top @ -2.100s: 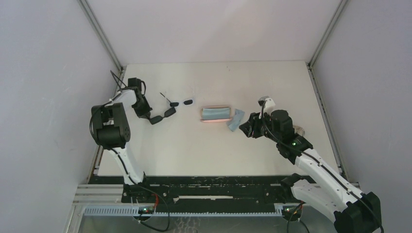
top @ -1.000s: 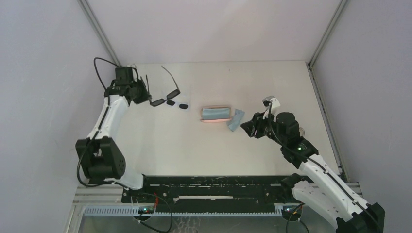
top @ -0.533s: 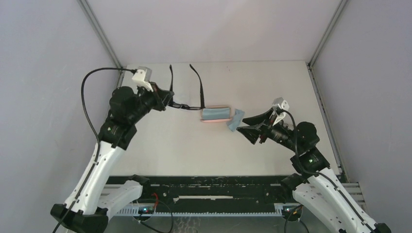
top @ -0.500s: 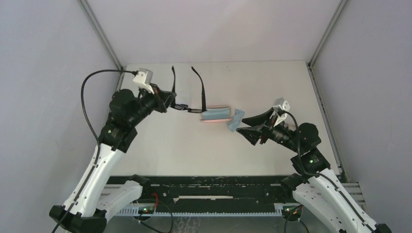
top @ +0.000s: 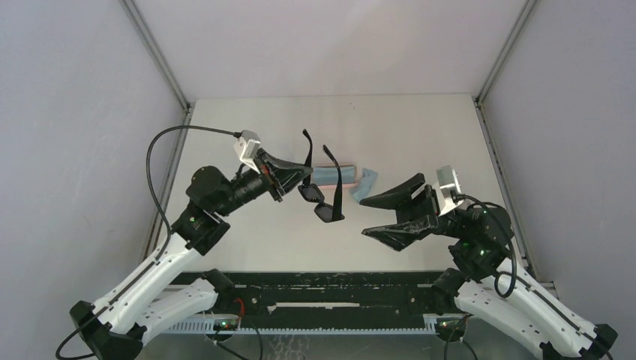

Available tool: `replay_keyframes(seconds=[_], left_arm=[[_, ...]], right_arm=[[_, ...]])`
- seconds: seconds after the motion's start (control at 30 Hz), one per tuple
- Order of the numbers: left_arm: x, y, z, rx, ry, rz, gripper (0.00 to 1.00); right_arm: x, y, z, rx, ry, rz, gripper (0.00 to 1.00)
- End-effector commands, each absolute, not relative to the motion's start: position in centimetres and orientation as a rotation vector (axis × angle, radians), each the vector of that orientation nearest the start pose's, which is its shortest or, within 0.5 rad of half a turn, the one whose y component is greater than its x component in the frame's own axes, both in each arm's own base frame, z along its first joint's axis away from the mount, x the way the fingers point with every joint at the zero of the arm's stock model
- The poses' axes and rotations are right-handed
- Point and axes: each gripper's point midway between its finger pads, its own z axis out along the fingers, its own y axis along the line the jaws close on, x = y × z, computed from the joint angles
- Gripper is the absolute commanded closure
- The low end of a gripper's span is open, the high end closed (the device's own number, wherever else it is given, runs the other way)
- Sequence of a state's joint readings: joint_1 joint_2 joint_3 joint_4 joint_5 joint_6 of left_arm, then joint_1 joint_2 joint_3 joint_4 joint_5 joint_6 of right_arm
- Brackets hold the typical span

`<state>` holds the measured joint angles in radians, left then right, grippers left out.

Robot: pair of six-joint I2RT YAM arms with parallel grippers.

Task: Organize the sunglasses
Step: Place the sunglasses at the center of the board.

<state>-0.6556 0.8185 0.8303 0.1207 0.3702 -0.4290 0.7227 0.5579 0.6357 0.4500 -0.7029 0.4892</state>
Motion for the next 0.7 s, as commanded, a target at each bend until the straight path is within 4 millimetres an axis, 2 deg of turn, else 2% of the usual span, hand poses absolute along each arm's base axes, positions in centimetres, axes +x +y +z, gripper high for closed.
replay_keyframes(seconds=[0.0,0.3,0.67], left_arm=[[18.6,-26.3,39.7,0.553,1.304,-1.217,1.0],[17.8,-27.4,39.0,0.636,1.294,-1.224,1.0],[18.1,-27.8,38.6,0.661,1.301,-1.21,1.0]], right_arm=[[7.1,24.7,42.5,-0.854,0.911,1.432,0.39],[7.4,26.7,42.5,-0.872,0.96,1.499,0.42],[6.4,28.0,42.1,-0.929,0.972,1.574,0.55]])
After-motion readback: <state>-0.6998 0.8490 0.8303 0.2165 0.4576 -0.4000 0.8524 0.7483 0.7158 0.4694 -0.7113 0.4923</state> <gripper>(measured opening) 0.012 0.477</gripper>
